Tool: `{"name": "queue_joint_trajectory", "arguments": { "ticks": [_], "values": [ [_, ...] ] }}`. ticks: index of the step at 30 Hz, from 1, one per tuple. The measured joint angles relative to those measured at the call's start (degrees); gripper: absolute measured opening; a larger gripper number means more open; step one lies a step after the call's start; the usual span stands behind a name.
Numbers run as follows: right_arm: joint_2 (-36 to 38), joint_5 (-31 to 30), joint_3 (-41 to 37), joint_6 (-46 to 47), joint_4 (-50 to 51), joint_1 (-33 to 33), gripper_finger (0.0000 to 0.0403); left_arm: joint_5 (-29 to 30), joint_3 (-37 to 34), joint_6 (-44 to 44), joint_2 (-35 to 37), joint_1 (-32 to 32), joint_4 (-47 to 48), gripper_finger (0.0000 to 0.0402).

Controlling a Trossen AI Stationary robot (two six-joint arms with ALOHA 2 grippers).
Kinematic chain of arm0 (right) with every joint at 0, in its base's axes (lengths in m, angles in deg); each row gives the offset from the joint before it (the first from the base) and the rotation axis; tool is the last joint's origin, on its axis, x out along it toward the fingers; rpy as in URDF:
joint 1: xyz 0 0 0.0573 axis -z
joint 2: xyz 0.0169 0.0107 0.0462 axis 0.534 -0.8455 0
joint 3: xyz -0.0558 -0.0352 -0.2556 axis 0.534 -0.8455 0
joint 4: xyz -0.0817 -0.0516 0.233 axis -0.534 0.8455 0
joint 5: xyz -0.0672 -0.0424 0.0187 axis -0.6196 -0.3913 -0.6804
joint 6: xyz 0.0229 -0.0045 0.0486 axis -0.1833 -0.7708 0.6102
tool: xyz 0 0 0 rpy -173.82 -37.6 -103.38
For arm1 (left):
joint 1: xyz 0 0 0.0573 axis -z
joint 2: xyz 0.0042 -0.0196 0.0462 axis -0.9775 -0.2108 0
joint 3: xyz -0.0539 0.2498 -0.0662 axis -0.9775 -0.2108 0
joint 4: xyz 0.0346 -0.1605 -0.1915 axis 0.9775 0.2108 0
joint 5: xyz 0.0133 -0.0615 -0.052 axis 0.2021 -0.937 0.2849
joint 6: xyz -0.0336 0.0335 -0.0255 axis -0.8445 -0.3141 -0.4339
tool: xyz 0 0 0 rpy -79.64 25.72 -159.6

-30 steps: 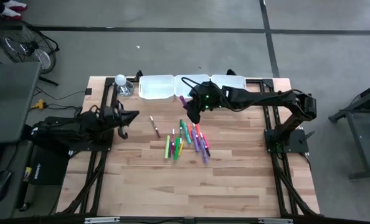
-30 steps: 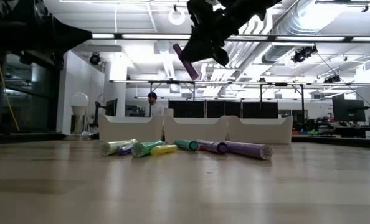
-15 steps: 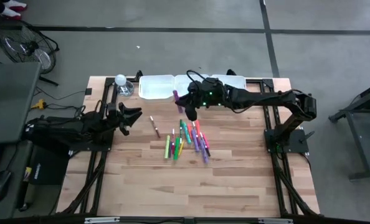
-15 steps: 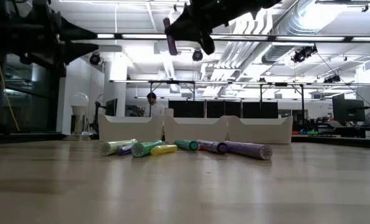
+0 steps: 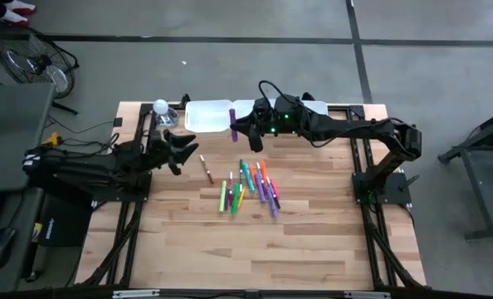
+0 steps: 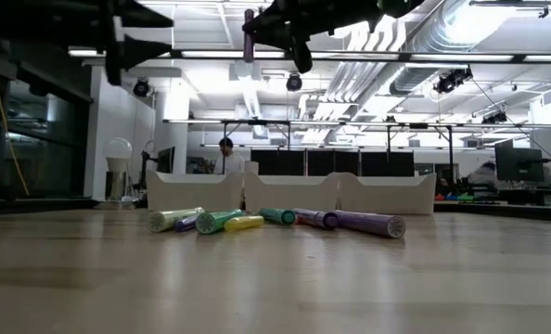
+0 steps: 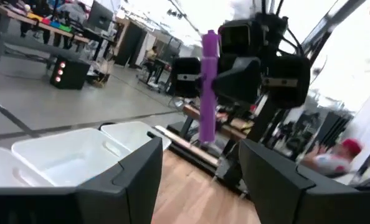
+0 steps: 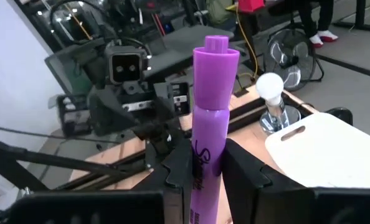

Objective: Pick & Place Markers
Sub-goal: Put the light violet highlighter pen into the left white bin

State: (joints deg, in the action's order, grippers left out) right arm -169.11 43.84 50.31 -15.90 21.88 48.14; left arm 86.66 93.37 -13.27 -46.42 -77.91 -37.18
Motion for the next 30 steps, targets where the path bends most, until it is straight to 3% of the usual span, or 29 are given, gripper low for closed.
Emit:
{"name": "queue_joint_trajectory", "arguments": {
  "ticks": [6,14,17,30],
  "values": [
    [0.1,3.1,0.0,-0.9,-3.3,0.3,0.0058,-5.6,7.4,0.5,-9.3,-4.7,2.8,0.0211],
    [0.0,6.5,3.2,-6.1,0.7,0.5,0.0058,-25.1,13.8,-1.4,-18.0,-14.3,3.0,0.0211],
    [-0.1,6.9,3.7,-6.7,2.1,0.8,0.0058,-29.9,16.4,-1.7,-21.1,-16.3,3.0,0.0211],
    [-0.2,9.4,3.7,-7.0,4.9,1.1,0.0058,-33.6,24.1,-1.0,-32.2,-16.8,1.5,0.0211]
  ]
}}
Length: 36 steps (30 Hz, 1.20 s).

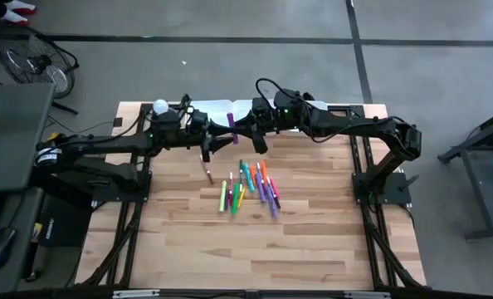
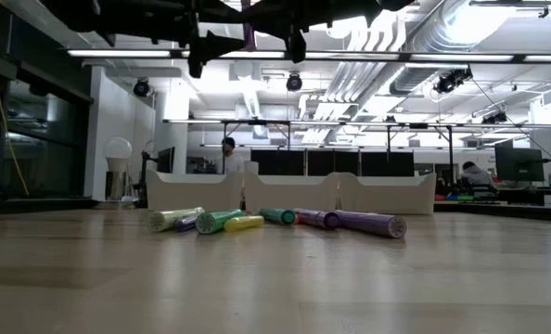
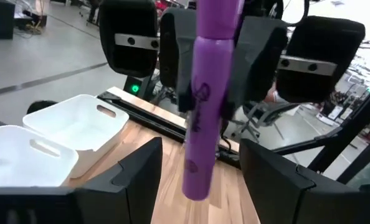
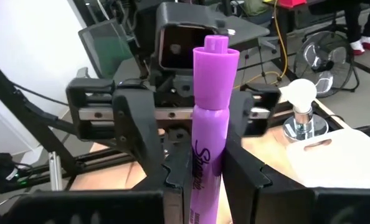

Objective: Pick & Place Markers
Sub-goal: Put the light violet highlighter pen into the left white bin

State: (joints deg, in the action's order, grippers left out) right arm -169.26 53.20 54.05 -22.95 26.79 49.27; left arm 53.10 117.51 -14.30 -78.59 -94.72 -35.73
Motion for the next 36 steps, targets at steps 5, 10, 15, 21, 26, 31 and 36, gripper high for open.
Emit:
{"name": "queue_joint_trajectory", "arguments": {
  "ticks": [5,10,15,21,26,31,36],
  "values": [
    [0.0,0.3,0.0,0.0,0.6,0.0,0.0058,-0.1,1.8,-0.2,-2.3,0.0,-1.9,0.0211],
    [0.0,0.3,0.0,-0.6,0.7,0.0,0.0058,-0.1,1.9,-0.4,-2.6,0.0,-1.0,0.0202],
    [0.0,0.3,0.0,-0.6,0.7,0.1,0.0058,-0.7,1.9,-0.4,-2.6,0.0,-0.6,0.0149],
    [0.0,0.5,0.0,-0.6,0.6,0.3,0.0058,-1.2,1.9,-0.5,-2.6,0.0,-0.5,0.0078],
    [0.0,0.7,0.0,-0.7,0.7,0.3,0.0058,-1.4,1.9,-0.4,-2.6,0.0,-0.5,0.0057],
    [0.0,0.6,0.0,-0.9,0.6,0.3,0.0058,-1.4,1.8,-0.5,-2.6,0.0,-0.5,0.0066],
    [0.0,0.6,0.0,-0.9,0.6,0.3,0.0060,-1.1,1.8,-0.4,-2.6,0.0,-0.6,0.0057]
  ]
}}
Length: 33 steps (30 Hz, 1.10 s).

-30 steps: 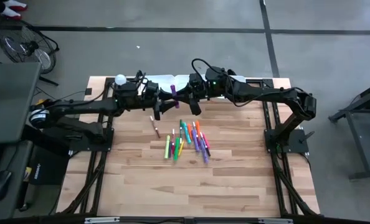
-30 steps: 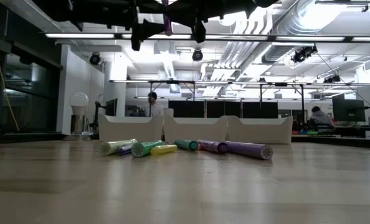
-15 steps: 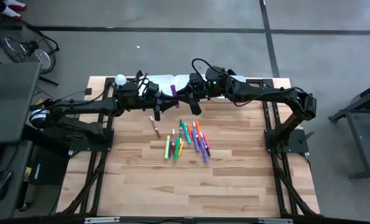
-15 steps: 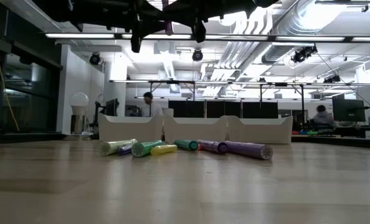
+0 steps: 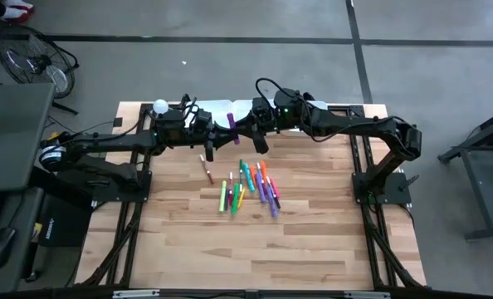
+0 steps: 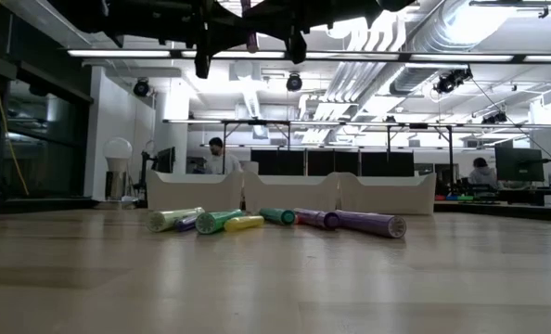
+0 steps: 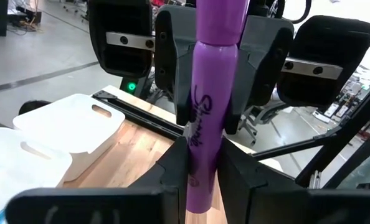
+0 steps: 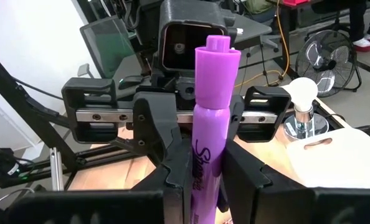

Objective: Pick & Place Markers
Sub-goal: Put the light violet highlighter pen into the left white bin

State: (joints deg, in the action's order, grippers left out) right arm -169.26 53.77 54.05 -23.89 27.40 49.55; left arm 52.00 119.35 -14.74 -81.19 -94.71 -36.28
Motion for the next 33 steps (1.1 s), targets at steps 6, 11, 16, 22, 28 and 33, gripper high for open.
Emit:
{"name": "queue_joint_trajectory", "arguments": {
  "ticks": [6,11,16,22,28,33],
  "values": [
    [0.0,-0.2,0.0,0.2,-1.1,0.0,0.0096,0.0,0.0,-0.4,0.0,0.0,-0.1,0.0057],
    [0.4,-0.1,0.0,1.2,-1.6,0.0,0.0135,0.0,0.0,-0.4,0.0,0.0,0.0,0.0057],
    [0.6,-0.3,0.0,1.2,-1.4,0.3,0.0169,0.2,0.0,-0.4,0.0,0.0,0.0,0.0057],
    [4.1,-5.4,-0.1,1.4,2.6,3.0,0.0196,3.7,0.0,0.3,0.0,0.0,0.0,0.0057],
    [9.6,-13.4,-0.1,-0.6,15.1,6.7,0.0199,8.5,0.0,0.5,0.0,0.0,1.2,0.0057],
    [13.4,-18.2,-0.1,-1.6,25.6,9.3,0.0200,11.6,0.0,0.5,0.1,-2.5,5.7,0.0057]
  ]
}}
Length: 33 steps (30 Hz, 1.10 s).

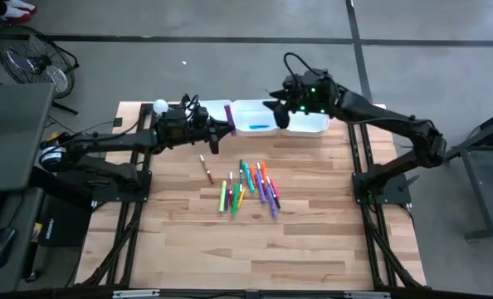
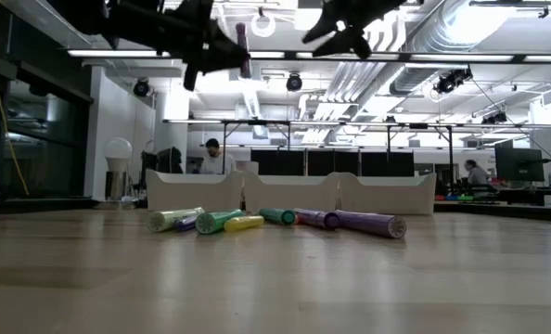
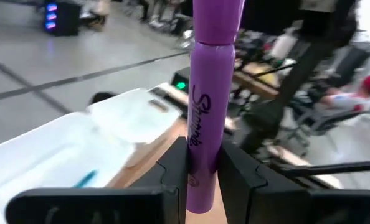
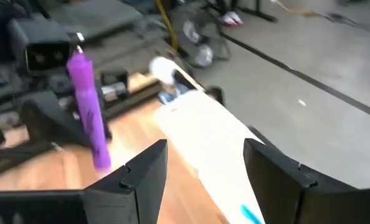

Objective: Pick & Place Markers
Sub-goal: Put the light violet highlighter pen into the left white bin

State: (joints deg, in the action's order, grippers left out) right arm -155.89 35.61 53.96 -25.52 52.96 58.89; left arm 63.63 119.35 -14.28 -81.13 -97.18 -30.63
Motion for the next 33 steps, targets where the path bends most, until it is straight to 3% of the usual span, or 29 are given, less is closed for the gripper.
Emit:
{"name": "queue_joint_trajectory", "arguments": {
  "ticks": [5,14,23,28,33],
  "values": [
    [2.2,-2.6,0.0,-1.1,7.7,1.7,0.0200,-0.5,4.0,1.8,0.0,-6.1,13.2,0.0057],
    [2.5,-5.5,-0.1,-4.9,17.8,2.3,0.0200,-0.7,12.0,13.9,0.0,-16.3,39.8,0.0069],
    [2.5,-9.0,-0.1,-8.8,20.8,2.3,0.0200,-0.4,12.5,20.9,-1.3,-21.6,44.3,0.0066],
    [2.5,-10.4,-0.1,-10.5,20.8,2.6,0.0200,-0.7,13.0,26.9,-6.8,-21.5,45.5,0.0067],
    [2.5,-10.2,-0.1,-10.7,20.8,3.4,0.0200,2.3,19.4,30.8,-14.7,-21.5,52.9,0.0067]
  ]
}}
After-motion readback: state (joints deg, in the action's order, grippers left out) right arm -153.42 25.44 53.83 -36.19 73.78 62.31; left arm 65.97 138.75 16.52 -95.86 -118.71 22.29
